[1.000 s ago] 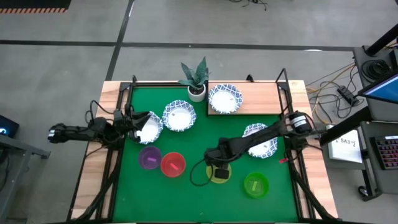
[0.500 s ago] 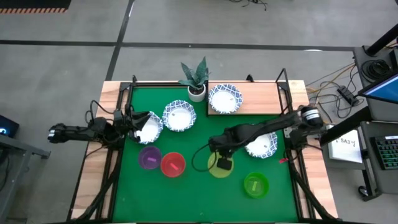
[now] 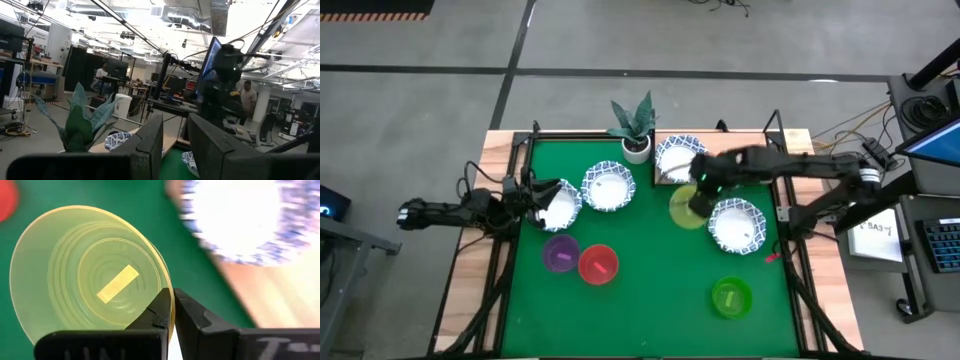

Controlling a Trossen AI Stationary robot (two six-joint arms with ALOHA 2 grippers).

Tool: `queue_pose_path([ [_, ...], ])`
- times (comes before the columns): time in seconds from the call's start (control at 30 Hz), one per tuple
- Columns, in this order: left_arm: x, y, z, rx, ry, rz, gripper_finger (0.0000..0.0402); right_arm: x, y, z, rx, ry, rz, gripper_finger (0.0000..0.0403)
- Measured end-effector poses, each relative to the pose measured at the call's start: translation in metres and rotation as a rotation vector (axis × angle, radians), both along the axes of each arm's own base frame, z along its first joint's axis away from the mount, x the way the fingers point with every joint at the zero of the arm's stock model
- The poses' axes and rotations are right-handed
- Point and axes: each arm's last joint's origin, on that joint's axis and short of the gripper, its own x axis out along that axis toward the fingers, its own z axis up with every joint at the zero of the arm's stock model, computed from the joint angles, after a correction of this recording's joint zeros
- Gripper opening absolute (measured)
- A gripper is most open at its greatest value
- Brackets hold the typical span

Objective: Place and stack bowls onto a shelf
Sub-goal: Put the yellow bowl on the shelf

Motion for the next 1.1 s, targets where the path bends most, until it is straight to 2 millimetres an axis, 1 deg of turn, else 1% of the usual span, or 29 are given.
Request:
queue_pose_path([
  [0.17,0.000,0.000,0.000,0.000,0.000,0.000,0.0075,-0.030,-0.034,0.012,-0.022,0.015,-0.164,0.0009],
  [0.27,0.000,0.000,0.000,0.000,-0.001,0.000,0.0075,-0.044,-0.054,0.011,-0.071,0.052,-0.258,0.0008],
  [0.37,0.000,0.000,0.000,0.000,-0.001,0.000,0.0075,-0.053,-0.072,0.008,-0.074,0.076,-0.308,0.0008],
  [0.53,0.000,0.000,0.000,0.000,0.000,0.000,0.0075,-0.068,-0.094,0.006,-0.080,0.116,-0.361,0.0008],
  [0.67,0.000,0.000,0.000,0.000,0.000,0.000,0.0075,-0.079,-0.108,-0.001,-0.075,0.138,-0.418,0.0008],
  [0.8,0.000,0.000,0.000,0.000,0.000,0.000,0.0075,-0.087,-0.118,-0.010,-0.062,0.160,-0.471,0.0008],
  [1.1,0.000,0.000,0.000,0.000,0.000,0.000,0.0075,-0.091,-0.130,-0.030,-0.069,0.136,-0.527,0.0008],
])
